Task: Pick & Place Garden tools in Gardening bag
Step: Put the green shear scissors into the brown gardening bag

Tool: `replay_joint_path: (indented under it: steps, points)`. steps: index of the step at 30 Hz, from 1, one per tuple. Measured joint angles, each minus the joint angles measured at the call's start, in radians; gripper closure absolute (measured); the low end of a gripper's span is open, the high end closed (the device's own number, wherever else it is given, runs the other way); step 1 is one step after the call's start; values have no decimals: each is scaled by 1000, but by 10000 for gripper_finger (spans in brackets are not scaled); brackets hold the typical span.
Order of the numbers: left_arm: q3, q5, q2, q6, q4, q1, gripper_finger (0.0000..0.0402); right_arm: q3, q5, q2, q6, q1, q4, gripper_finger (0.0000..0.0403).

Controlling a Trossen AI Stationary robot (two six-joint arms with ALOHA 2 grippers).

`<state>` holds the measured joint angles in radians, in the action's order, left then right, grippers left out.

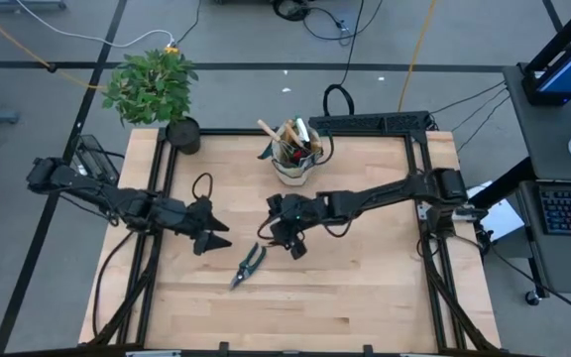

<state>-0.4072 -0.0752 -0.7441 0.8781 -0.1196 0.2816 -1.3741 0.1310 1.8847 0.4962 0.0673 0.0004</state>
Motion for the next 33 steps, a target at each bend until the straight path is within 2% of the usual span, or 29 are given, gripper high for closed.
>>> replay_joint_path:
  steps: [6, 10, 16, 25, 33]
  points:
    - [0, -48, 0, 78, 3, 79, 36, -5, 30, 83, 13, 0, 79, 163]
    - [0, -78, -1, 102, 1, 105, 36, -1, 57, 105, 0, 6, 68, 163]
    - [0, -84, -1, 107, -4, 108, 36, -2, 109, 150, -29, 14, 97, 163]
    - [0, -84, -2, 101, -8, 107, 36, -7, 111, 184, -14, 36, 151, 163]
    - [0, -83, -2, 100, -10, 109, 36, -9, 115, 216, -74, 44, 206, 163]
